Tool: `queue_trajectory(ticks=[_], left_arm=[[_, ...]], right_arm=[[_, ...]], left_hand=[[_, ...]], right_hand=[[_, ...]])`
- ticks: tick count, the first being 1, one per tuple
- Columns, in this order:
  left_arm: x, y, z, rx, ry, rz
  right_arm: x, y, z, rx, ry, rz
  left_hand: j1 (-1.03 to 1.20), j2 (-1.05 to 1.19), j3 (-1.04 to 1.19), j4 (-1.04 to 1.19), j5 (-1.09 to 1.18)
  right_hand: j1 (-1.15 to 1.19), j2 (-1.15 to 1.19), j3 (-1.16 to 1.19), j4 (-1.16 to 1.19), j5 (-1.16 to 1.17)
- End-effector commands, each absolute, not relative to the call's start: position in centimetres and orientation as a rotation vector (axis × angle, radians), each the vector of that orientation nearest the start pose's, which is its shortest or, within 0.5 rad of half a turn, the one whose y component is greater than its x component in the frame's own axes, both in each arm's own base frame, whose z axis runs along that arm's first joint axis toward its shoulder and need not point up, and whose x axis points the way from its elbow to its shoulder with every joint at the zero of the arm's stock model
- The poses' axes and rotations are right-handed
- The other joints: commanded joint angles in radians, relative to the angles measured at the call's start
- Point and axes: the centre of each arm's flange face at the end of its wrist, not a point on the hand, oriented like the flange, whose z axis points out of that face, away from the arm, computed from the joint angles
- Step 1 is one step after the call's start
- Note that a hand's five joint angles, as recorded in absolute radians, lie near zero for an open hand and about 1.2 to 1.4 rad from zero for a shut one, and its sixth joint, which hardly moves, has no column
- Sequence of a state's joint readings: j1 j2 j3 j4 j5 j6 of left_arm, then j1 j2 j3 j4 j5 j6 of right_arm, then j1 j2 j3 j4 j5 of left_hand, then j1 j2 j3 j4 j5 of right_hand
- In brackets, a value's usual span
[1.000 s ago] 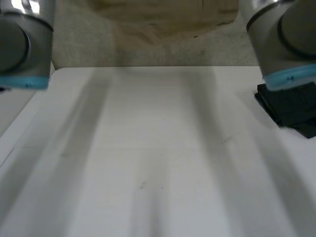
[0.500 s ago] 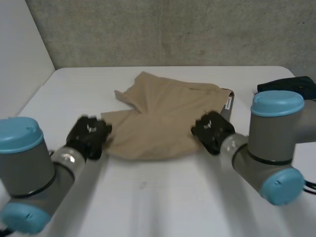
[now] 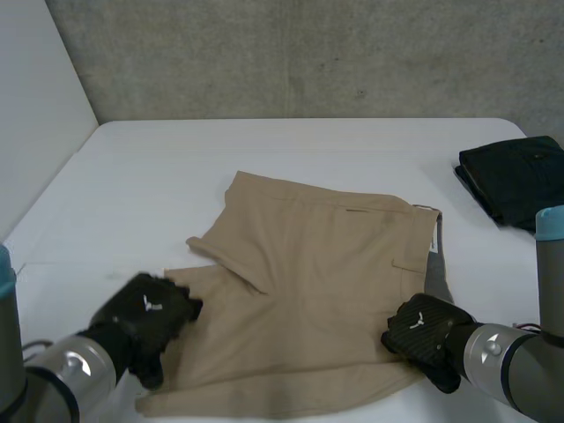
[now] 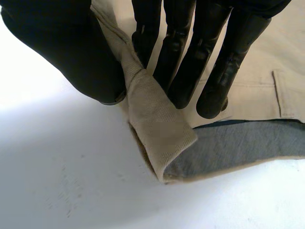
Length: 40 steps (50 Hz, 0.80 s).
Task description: Fold the laundry.
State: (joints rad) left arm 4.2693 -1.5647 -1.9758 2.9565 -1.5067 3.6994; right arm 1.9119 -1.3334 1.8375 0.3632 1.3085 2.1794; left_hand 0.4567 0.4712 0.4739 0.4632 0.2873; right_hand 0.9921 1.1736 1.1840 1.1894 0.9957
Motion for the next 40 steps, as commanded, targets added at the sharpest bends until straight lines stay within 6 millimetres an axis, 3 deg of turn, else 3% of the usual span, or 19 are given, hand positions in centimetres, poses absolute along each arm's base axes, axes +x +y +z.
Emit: queue_trajectory(ticks=[1,9,15,20,30,34,35,37,40], left_arm=[[-22.5,-16.9,20.7,1.285,2.327,-1.654],[-22.7,-14.7,19.7,1.332,2.423,-1.565],[-22.2,-13.6,20.0,1.249,2.534,-1.552],[-21.4,-11.9,19.2,1.256,2.611,-1.432],[-21.2,-11.9,17.3,1.257,2.641,-1.363],[-21.7,-12.7,15.4,1.265,2.646,-1.329],[-22.0,-13.2,15.1,1.260,2.638,-1.341],[-22.2,-13.8,15.0,1.244,2.615,-1.374],[-23.3,-15.9,16.0,1.197,2.529,-1.532]], right_arm=[[22.6,-17.3,16.3,-1.791,2.233,-1.214],[22.9,-17.9,16.6,-1.659,2.255,-1.307],[22.9,-18.2,16.4,-1.632,2.263,-1.329],[22.9,-18.7,16.4,-1.584,2.276,-1.379],[22.1,-19.6,16.3,-1.509,2.334,-1.388],[22.0,-19.6,16.2,-1.508,2.338,-1.382],[22.0,-19.6,16.2,-1.508,2.340,-1.382],[22.0,-19.6,16.2,-1.508,2.339,-1.384],[22.1,-19.8,16.4,-1.509,2.329,-1.399]], left_hand=[[0.018,0.004,0.001,0.012,0.013],[0.015,0.001,-0.002,0.009,0.010],[0.027,0.012,0.010,0.020,0.022],[0.024,0.010,0.007,0.018,0.019],[0.044,0.030,0.027,0.038,0.039],[0.355,0.340,0.337,0.348,0.350],[0.632,0.617,0.615,0.625,0.627],[0.938,0.924,0.921,0.932,0.933],[0.940,0.925,0.922,0.933,0.934]], right_hand=[[0.404,0.223,0.212,0.207,0.226],[0.404,0.223,0.212,0.207,0.226],[0.404,0.223,0.212,0.207,0.226],[0.404,0.223,0.212,0.207,0.226],[0.404,0.223,0.212,0.207,0.226],[0.404,0.223,0.212,0.207,0.226],[0.404,0.223,0.212,0.207,0.226],[0.404,0.223,0.212,0.207,0.226],[0.404,0.223,0.212,0.207,0.226]])
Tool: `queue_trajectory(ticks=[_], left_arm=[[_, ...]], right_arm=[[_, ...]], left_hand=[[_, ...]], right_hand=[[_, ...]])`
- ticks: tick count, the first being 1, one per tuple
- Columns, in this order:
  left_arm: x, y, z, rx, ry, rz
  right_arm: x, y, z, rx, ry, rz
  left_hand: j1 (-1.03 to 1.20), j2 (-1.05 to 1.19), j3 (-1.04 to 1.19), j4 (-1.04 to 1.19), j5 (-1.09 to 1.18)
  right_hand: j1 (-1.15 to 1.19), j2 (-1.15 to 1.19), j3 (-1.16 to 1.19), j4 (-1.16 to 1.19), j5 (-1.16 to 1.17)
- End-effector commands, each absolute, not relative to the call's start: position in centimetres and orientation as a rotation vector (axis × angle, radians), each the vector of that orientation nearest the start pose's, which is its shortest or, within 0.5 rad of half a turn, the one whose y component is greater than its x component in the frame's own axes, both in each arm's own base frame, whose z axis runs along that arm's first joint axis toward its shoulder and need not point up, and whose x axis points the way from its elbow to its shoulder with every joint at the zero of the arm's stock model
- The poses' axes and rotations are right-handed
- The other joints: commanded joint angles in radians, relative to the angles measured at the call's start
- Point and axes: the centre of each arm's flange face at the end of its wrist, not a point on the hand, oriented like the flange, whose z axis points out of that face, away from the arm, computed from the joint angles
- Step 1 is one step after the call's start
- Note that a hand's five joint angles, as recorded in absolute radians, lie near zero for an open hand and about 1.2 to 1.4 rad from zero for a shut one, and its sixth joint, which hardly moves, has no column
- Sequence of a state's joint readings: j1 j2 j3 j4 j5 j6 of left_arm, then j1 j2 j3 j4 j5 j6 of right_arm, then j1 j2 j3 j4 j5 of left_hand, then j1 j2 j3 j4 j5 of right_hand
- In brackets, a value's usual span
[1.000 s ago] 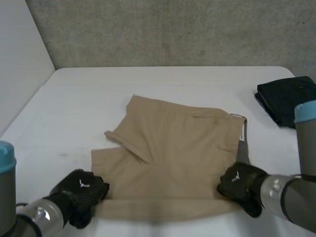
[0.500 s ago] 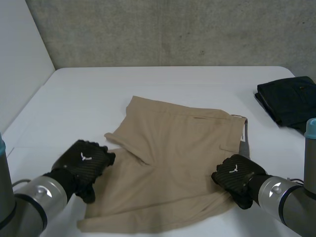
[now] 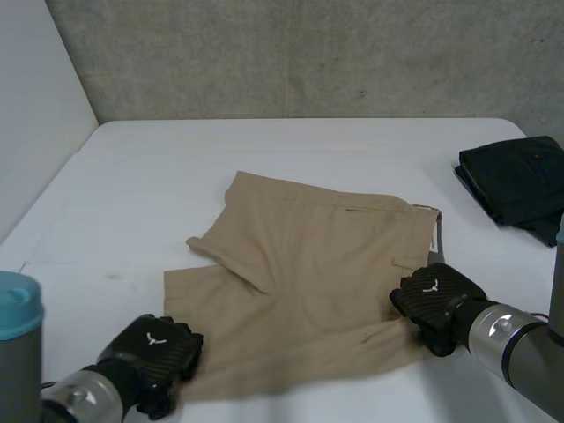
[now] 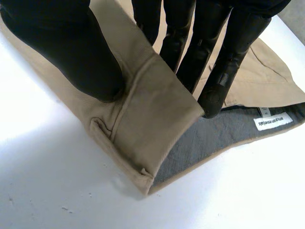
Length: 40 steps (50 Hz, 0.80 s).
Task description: Fold the laundry.
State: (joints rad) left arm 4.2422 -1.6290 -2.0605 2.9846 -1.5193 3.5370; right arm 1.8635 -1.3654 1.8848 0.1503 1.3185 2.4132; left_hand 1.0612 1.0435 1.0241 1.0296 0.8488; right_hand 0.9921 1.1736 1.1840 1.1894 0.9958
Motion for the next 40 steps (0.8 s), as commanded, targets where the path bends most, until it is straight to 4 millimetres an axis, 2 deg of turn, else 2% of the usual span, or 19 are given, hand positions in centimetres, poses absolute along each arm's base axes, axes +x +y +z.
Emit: queue_trajectory(ticks=[1,6,7,9,10,11,13,15,17,19,21,25,29,34,35,37,38,39,40], left_arm=[[-23.6,-16.5,16.4,1.185,2.498,-1.587],[-25.9,-20.6,19.0,1.106,2.321,-1.892],[-26.9,-22.4,19.6,1.085,2.254,-1.980],[-27.8,-24.1,20.0,1.071,2.187,-2.047],[-28.2,-24.9,20.1,1.067,2.158,-2.072],[-29.3,-26.8,20.1,1.067,2.100,-2.114],[-30.7,-29.3,19.6,1.079,2.022,-2.144],[-31.5,-30.8,19.3,1.091,1.974,-2.153],[-32.8,-32.9,18.0,1.119,1.907,-2.152],[-33.7,-34.8,17.1,1.124,1.859,-2.165],[-34.3,-35.6,16.5,1.138,1.835,-2.176],[-36.1,-38.8,15.3,1.080,1.730,-2.281],[-37.1,-40.7,14.7,1.041,1.663,-2.346],[-37.6,-42.0,13.6,1.013,1.623,-2.383],[-37.6,-42.0,13.2,1.011,1.630,-2.389],[-37.6,-42.0,13.0,1.007,1.640,-2.395],[-37.7,-41.6,12.7,1.006,1.661,-2.406],[-37.7,-41.4,12.6,1.000,1.670,-2.416],[-37.7,-41.3,12.8,0.993,1.670,-2.431]], right_arm=[[22.2,-19.9,16.5,-1.508,2.325,-1.405],[22.7,-21.7,18.0,-1.499,2.273,-1.557],[22.8,-22.2,18.2,-1.496,2.263,-1.589],[23.0,-23.1,18.8,-1.488,2.241,-1.655],[23.3,-24.3,19.2,-1.468,2.225,-1.722],[23.4,-24.7,19.3,-1.461,2.221,-1.744],[23.8,-26.6,19.4,-1.430,2.226,-1.820],[24.1,-27.7,19.6,-1.418,2.227,-1.870],[24.5,-30.0,19.5,-1.392,2.247,-1.945],[24.7,-31.4,19.2,-1.378,2.254,-1.982],[25.1,-33.4,18.8,-1.358,2.250,-2.044],[25.9,-36.4,17.7,-1.334,2.237,-2.115],[26.5,-39.1,16.1,-1.299,2.258,-2.157],[26.9,-41.6,14.3,-1.252,2.298,-2.205],[27.0,-41.9,14.1,-1.252,2.290,-2.210],[27.3,-42.3,14.0,-1.250,2.279,-2.225],[27.3,-42.4,14.0,-1.244,2.283,-2.226],[27.3,-42.4,14.3,-1.231,2.280,-2.233],[27.2,-42.4,14.8,-1.216,2.278,-2.240]], left_hand=[[0.335,0.353,0.372,0.367,0.373],[0.335,0.353,0.372,0.367,0.373],[0.335,0.353,0.372,0.367,0.373],[0.335,0.353,0.372,0.367,0.373],[0.335,0.353,0.372,0.367,0.373],[0.335,0.353,0.372,0.367,0.373],[0.335,0.353,0.372,0.367,0.373],[0.335,0.353,0.372,0.367,0.373],[0.335,0.353,0.372,0.367,0.373],[0.335,0.353,0.372,0.367,0.373],[0.335,0.353,0.372,0.367,0.373],[0.335,0.353,0.372,0.367,0.373],[0.335,0.353,0.372,0.367,0.373],[0.335,0.353,0.372,0.367,0.373],[0.327,0.344,0.364,0.358,0.365],[-0.188,-0.170,-0.150,-0.156,-0.150],[-0.754,-0.736,-0.717,-0.722,-0.716],[-0.887,-0.869,-0.850,-0.855,-0.849],[-0.875,-0.857,-0.838,-0.843,-0.837]], right_hand=[[0.404,0.223,0.212,0.207,0.226],[0.404,0.223,0.212,0.207,0.226],[0.404,0.223,0.212,0.207,0.226],[0.404,0.223,0.212,0.207,0.226],[0.404,0.223,0.212,0.207,0.226],[0.404,0.223,0.212,0.207,0.226],[0.404,0.223,0.212,0.207,0.226],[0.404,0.223,0.212,0.207,0.226],[0.404,0.223,0.212,0.207,0.226],[0.404,0.223,0.212,0.207,0.226],[0.404,0.223,0.212,0.207,0.226],[0.404,0.223,0.212,0.207,0.226],[0.404,0.223,0.212,0.207,0.226],[0.404,0.223,0.212,0.207,0.226],[0.117,-0.064,-0.074,-0.080,-0.061],[-0.818,-0.999,-1.009,-1.015,-0.996],[-0.818,-0.999,-1.009,-1.015,-0.996],[-0.818,-0.999,-1.009,-1.015,-0.996],[-0.818,-0.999,-1.009,-1.015,-0.996]])
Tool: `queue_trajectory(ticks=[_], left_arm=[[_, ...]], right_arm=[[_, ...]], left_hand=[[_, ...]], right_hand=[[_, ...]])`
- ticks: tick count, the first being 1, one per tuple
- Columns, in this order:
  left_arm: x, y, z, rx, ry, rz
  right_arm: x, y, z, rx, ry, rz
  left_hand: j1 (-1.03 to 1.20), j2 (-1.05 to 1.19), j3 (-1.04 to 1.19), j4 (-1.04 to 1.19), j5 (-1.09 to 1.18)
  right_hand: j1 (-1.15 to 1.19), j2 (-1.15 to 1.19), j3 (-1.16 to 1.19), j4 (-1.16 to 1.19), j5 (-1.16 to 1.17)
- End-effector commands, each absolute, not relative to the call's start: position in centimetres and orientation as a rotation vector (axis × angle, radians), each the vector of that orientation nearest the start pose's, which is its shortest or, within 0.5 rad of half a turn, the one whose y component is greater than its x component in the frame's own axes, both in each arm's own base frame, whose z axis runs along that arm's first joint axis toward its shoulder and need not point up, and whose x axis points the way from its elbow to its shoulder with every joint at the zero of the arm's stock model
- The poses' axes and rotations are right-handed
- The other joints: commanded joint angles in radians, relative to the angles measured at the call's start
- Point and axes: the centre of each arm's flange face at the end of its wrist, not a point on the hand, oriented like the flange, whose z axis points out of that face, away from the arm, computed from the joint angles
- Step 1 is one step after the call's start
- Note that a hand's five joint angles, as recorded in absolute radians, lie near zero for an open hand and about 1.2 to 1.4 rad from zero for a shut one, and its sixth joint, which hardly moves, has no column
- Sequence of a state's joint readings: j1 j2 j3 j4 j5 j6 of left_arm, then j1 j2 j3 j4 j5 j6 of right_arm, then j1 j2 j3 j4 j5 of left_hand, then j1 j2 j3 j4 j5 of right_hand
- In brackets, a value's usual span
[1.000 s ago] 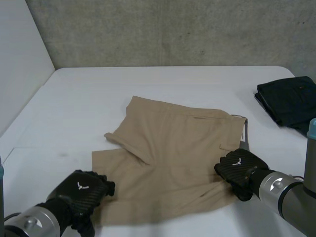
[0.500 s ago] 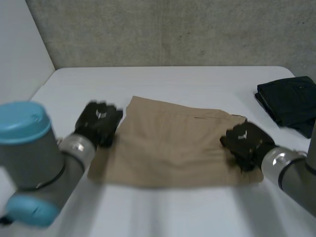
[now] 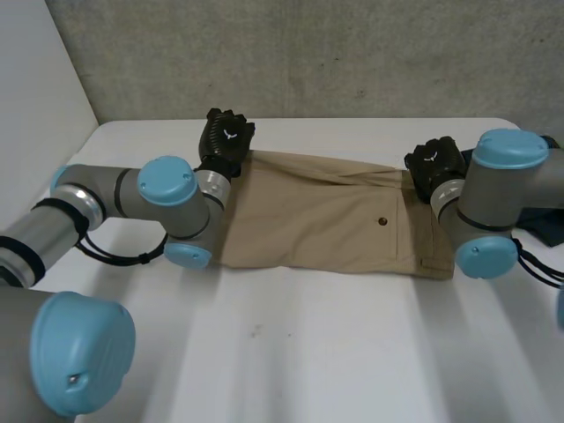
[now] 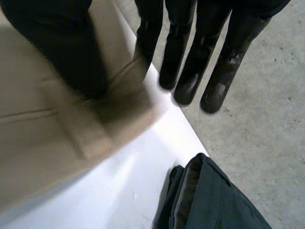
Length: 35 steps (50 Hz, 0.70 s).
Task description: Fold the laundry.
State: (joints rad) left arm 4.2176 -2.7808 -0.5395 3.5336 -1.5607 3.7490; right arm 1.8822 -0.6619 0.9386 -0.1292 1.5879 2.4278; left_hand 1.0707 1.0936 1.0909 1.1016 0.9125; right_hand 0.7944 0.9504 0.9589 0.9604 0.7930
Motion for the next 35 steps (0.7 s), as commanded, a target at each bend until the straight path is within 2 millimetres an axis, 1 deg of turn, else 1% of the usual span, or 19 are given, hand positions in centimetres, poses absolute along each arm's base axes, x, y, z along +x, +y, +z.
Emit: queue_trajectory(ticks=[1,2,3,4,5,6,8,9,11,12,15,16,19,20,21,23,25,29,35], left_arm=[[-37.7,-41.1,13.6,0.974,1.662,-2.460],[-37.6,-40.8,14.9,0.942,1.638,-2.507],[-37.5,-40.6,15.5,0.926,1.626,-2.530],[-37.3,-40.4,16.0,0.910,1.617,-2.549],[-37.0,-40.0,17.2,0.876,1.588,-2.587],[-36.7,-39.8,17.8,0.866,1.576,-2.598],[-36.4,-39.3,19.0,0.846,1.550,-2.620],[-35.9,-38.6,20.0,0.835,1.549,-2.625],[-35.4,-37.8,20.6,0.838,1.565,-2.613],[-35.1,-37.4,20.7,0.843,1.577,-2.603],[-34.1,-35.7,20.7,0.866,1.655,-2.556],[-33.9,-35.2,20.6,0.873,1.681,-2.542],[-32.8,-33.3,20.3,0.893,1.816,-2.484],[-32.5,-32.7,20.0,0.895,1.860,-2.466],[-32.0,-31.8,19.3,0.904,1.948,-2.425],[-31.6,-30.9,18.6,0.905,2.035,-2.383],[-31.1,-29.8,17.6,0.903,2.147,-2.324],[-30.5,-28.7,16.8,0.883,2.252,-2.277],[-30.2,-28.2,16.0,0.869,2.301,-2.248]], right_arm=[[27.1,-42.3,15.0,-1.205,2.277,-2.240],[27.0,-42.2,15.6,-1.184,2.272,-2.250],[26.8,-42.2,16.2,-1.161,2.271,-2.262],[26.5,-41.8,18.0,-1.103,2.252,-2.286],[26.3,-41.4,18.8,-1.079,2.243,-2.290],[26.2,-41.1,19.6,-1.052,2.233,-2.296],[25.7,-39.5,21.9,-0.989,2.209,-2.305],[25.6,-39.0,22.5,-0.973,2.207,-2.299],[25.2,-37.7,23.2,-0.962,2.218,-2.270],[24.9,-36.3,23.1,-0.969,2.252,-2.202],[24.5,-34.2,22.2,-0.998,2.311,-2.068],[24.2,-33.1,21.0,-1.015,2.354,-1.960],[23.3,-31.9,19.3,-1.000,2.410,-1.821],[22.7,-31.3,18.1,-0.961,2.438,-1.742],[22.5,-31.1,17.6,-0.939,2.446,-1.705],[22.2,-30.4,16.3,-0.894,2.446,-1.630],[22.1,-30.2,15.8,-0.884,2.433,-1.618],[22.0,-30.6,14.9,-0.863,2.407,-1.656],[21.9,-31.6,12.8,-0.858,2.422,-1.659]], left_hand=[[-0.875,-0.898,-0.895,-0.906,-0.891],[-0.896,-0.919,-0.916,-0.927,-0.913],[-0.896,-0.919,-0.916,-0.927,-0.913],[-0.896,-0.919,-0.916,-0.927,-0.913],[-0.896,-0.919,-0.916,-0.927,-0.913],[-0.896,-0.919,-0.916,-0.927,-0.913],[-0.896,-0.919,-0.916,-0.927,-0.913],[-0.896,-0.919,-0.916,-0.927,-0.913],[-0.896,-0.919,-0.916,-0.927,-0.913],[-0.896,-0.919,-0.916,-0.927,-0.913],[-0.896,-0.919,-0.916,-0.927,-0.913],[-0.896,-0.919,-0.916,-0.927,-0.913],[-0.896,-0.919,-0.916,-0.927,-0.913],[-0.896,-0.919,-0.916,-0.927,-0.913],[-0.896,-0.919,-0.916,-0.927,-0.913],[-0.896,-0.919,-0.916,-0.927,-0.913],[-0.896,-0.919,-0.916,-0.927,-0.913],[-0.896,-0.919,-0.916,-0.927,-0.913],[-0.896,-0.919,-0.916,-0.927,-0.913]], right_hand=[[-0.620,-0.776,-0.784,-0.786,-0.793],[-0.620,-0.776,-0.784,-0.786,-0.793],[-0.620,-0.776,-0.784,-0.786,-0.793],[-0.620,-0.776,-0.784,-0.786,-0.793],[-0.620,-0.776,-0.784,-0.786,-0.793],[-0.620,-0.776,-0.784,-0.786,-0.793],[-0.620,-0.776,-0.784,-0.786,-0.793],[-0.620,-0.776,-0.784,-0.786,-0.793],[-0.620,-0.776,-0.784,-0.786,-0.793],[-0.620,-0.776,-0.784,-0.786,-0.793],[-0.620,-0.776,-0.784,-0.786,-0.793],[-0.620,-0.776,-0.784,-0.786,-0.793],[-0.620,-0.776,-0.784,-0.786,-0.793],[-0.620,-0.776,-0.784,-0.786,-0.793],[-0.620,-0.776,-0.784,-0.786,-0.793],[-0.534,-0.690,-0.698,-0.700,-0.707],[-0.478,-0.634,-0.642,-0.644,-0.651],[-0.299,-0.455,-0.463,-0.465,-0.472],[-0.281,-0.437,-0.445,-0.447,-0.454]])
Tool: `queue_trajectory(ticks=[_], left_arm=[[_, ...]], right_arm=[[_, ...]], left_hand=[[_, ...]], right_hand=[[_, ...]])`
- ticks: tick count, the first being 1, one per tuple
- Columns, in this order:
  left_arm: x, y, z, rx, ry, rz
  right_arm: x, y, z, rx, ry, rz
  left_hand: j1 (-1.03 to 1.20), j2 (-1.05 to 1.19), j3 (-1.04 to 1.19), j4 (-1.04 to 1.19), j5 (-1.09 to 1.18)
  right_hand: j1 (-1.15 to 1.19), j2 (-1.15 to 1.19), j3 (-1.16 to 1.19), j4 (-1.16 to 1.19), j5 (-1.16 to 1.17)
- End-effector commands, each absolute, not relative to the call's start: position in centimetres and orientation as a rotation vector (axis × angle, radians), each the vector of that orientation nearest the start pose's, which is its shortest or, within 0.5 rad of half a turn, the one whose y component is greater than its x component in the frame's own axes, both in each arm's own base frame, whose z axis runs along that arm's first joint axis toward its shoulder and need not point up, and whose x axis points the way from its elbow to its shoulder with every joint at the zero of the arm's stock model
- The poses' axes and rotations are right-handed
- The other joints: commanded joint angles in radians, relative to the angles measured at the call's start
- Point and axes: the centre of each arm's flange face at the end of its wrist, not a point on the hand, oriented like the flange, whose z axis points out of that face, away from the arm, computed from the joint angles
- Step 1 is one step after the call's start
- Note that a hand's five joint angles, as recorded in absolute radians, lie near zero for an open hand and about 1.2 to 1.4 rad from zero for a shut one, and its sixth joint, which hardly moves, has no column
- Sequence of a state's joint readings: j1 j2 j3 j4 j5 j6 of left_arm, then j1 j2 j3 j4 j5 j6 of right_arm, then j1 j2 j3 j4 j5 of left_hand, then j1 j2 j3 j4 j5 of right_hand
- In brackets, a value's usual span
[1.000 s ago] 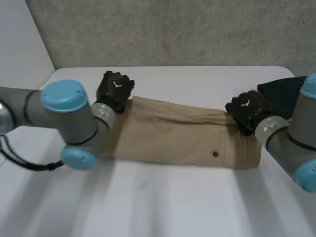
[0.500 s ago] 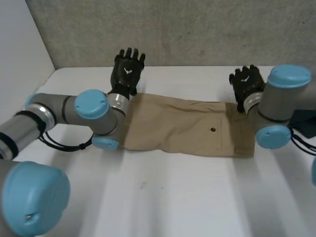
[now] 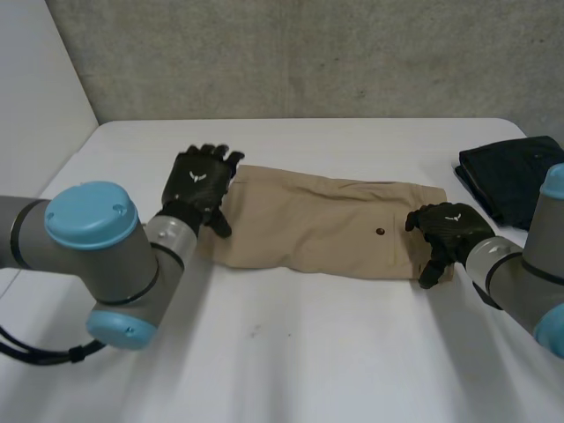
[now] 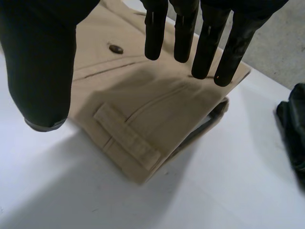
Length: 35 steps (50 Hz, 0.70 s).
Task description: Fold the laundry.
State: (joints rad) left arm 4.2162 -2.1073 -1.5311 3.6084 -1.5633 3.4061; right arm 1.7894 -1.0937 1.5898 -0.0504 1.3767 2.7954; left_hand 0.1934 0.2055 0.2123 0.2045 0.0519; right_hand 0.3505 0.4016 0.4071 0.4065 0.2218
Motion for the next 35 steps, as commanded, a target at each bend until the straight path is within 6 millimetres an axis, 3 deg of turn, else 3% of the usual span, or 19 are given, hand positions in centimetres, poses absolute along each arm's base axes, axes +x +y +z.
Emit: queue_trajectory(ticks=[1,7,11,12,19,22,25,31,34,35], left_arm=[[-30.1,-28.2,16.0,0.867,2.301,-2.248],[-30.1,-28.2,16.0,0.867,2.302,-2.246],[-30.1,-28.1,15.9,0.869,2.307,-2.240],[-30.1,-28.1,15.9,0.869,2.307,-2.240],[-30.0,-27.9,15.8,0.870,2.315,-2.227],[-29.8,-27.7,16.3,0.864,2.305,-2.240],[-29.7,-27.6,16.8,0.858,2.294,-2.254],[-29.4,-27.3,17.7,0.847,2.278,-2.275],[-29.4,-27.2,17.9,0.849,2.274,-2.279],[-29.4,-27.2,17.9,0.848,2.272,-2.281]], right_arm=[[21.9,-31.8,12.7,-0.861,2.421,-1.665],[22.0,-32.5,12.3,-0.857,2.408,-1.698],[22.0,-33.0,11.9,-0.853,2.399,-1.719],[22.0,-33.1,11.9,-0.855,2.400,-1.720],[19.8,-34.0,12.6,-0.802,2.457,-1.742],[18.7,-33.9,13.9,-0.827,2.476,-1.753],[16.4,-34.1,15.1,-0.886,2.553,-1.763],[12.8,-34.9,15.9,-1.223,2.689,-1.755],[13.2,-35.1,16.4,-1.368,2.657,-1.790],[14.2,-35.2,17.2,-1.435,2.601,-1.838]], left_hand=[[-0.019,-0.031,-0.038,-0.030,-0.052],[-0.019,-0.031,-0.038,-0.030,-0.052],[-0.019,-0.031,-0.038,-0.030,-0.052],[-0.019,-0.031,-0.038,-0.030,-0.052],[-0.019,-0.031,-0.038,-0.030,-0.052],[-0.019,-0.031,-0.038,-0.030,-0.052],[-0.019,-0.031,-0.038,-0.030,-0.052],[-0.019,-0.031,-0.038,-0.030,-0.052],[-0.019,-0.031,-0.038,-0.030,-0.052],[-0.019,-0.031,-0.038,-0.030,-0.052]], right_hand=[[0.175,0.124,0.118,0.119,0.129],[0.459,0.408,0.402,0.403,0.413],[0.779,0.728,0.722,0.723,0.733],[1.043,0.992,0.987,0.987,0.997],[1.046,0.995,0.989,0.990,1.000],[1.046,0.995,0.989,0.990,1.000],[1.046,0.995,0.989,0.990,1.000],[1.046,0.995,0.989,0.990,1.000],[1.046,0.995,0.989,0.990,1.000],[1.046,0.995,0.989,0.990,1.000]])
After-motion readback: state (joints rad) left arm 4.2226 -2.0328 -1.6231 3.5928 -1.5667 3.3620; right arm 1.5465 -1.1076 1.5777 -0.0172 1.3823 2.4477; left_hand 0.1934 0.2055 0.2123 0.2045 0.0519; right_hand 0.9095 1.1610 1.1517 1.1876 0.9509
